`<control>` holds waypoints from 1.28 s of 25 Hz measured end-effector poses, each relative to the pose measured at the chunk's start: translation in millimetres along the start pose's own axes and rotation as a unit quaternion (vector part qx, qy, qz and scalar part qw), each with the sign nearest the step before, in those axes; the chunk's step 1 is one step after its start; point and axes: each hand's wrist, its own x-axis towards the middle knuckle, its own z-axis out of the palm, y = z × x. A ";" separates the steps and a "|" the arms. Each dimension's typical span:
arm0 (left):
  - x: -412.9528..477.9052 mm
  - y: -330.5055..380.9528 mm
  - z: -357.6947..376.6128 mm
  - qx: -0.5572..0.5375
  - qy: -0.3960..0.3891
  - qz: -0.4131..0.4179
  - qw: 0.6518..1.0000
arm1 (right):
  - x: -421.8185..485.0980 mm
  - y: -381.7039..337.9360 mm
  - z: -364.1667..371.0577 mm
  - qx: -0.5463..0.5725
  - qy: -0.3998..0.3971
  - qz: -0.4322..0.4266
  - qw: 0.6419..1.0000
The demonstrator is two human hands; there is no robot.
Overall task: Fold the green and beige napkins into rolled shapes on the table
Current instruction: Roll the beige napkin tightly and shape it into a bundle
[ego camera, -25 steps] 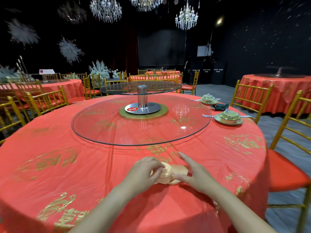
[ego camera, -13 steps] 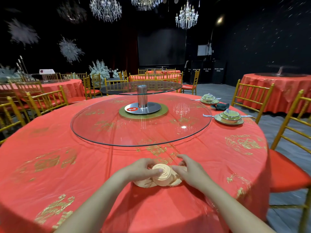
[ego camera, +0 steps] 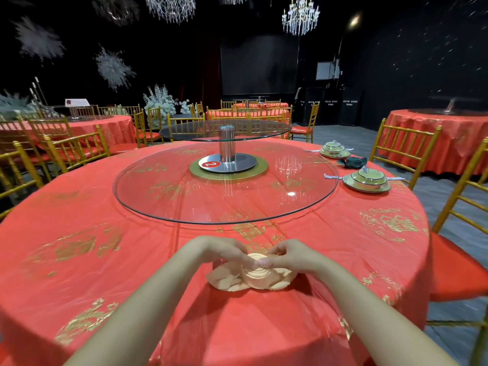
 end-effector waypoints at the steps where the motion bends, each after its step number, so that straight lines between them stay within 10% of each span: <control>1: 1.8 -0.4 -0.5 -0.008 -0.006 0.000 1.000 | 2.0 0.6 -1.4 -0.009 -0.011 0.009 1.000; 15: 14.3 -10.1 -7.5 -0.153 -0.020 0.073 0.985 | 12.7 10.9 -6.0 0.185 -0.079 0.034 0.979; 27: 76.0 108.3 -12.2 -0.156 -0.011 0.184 0.970 | -14.3 69.6 -102.6 0.338 0.060 0.074 0.936; 32: 127.3 151.8 -17.3 -0.231 -0.051 0.109 0.965 | -17.8 110.3 -160.1 0.408 0.126 0.093 0.899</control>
